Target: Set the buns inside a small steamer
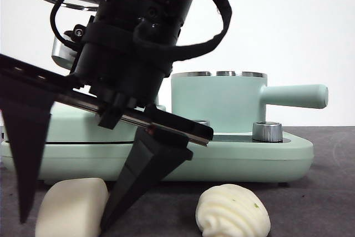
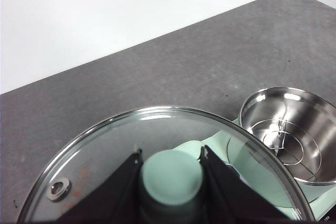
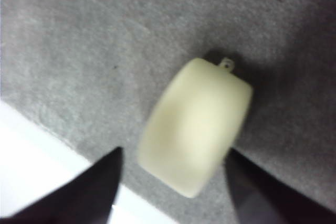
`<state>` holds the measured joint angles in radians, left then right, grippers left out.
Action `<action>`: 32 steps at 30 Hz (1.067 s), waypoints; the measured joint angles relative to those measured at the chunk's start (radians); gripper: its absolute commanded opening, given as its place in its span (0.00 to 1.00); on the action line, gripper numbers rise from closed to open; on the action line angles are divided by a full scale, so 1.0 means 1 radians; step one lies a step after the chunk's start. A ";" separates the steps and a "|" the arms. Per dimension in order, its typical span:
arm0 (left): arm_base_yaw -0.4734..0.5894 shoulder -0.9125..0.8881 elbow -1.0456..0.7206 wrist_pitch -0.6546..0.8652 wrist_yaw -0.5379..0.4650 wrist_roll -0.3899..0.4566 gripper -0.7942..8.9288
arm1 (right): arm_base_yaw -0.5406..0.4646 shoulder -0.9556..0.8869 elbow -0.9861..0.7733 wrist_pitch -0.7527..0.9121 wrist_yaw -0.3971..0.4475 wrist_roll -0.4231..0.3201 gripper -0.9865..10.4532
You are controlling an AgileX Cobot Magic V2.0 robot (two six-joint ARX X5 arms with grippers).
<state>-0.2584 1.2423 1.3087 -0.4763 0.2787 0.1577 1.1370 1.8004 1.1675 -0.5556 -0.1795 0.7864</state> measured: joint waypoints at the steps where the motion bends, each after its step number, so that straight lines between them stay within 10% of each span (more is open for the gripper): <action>1: 0.000 0.000 0.000 0.000 0.000 0.000 0.09 | 0.000 0.000 0.000 -0.002 0.000 0.000 0.30; 12: 0.000 0.000 0.000 0.000 0.000 0.008 0.09 | 0.012 -0.247 0.000 -0.149 0.029 -0.028 0.26; 15: 0.000 0.000 0.000 0.000 0.000 0.008 0.09 | 0.012 -0.314 0.001 -0.171 0.035 -0.056 0.42; 32: 0.000 0.000 0.000 0.000 0.000 0.008 0.09 | 0.047 -0.102 0.002 -0.121 0.048 -0.073 0.39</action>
<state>-0.2584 1.2423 1.3087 -0.4759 0.2787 0.1654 1.1843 1.6981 1.1694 -0.6762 -0.1310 0.7135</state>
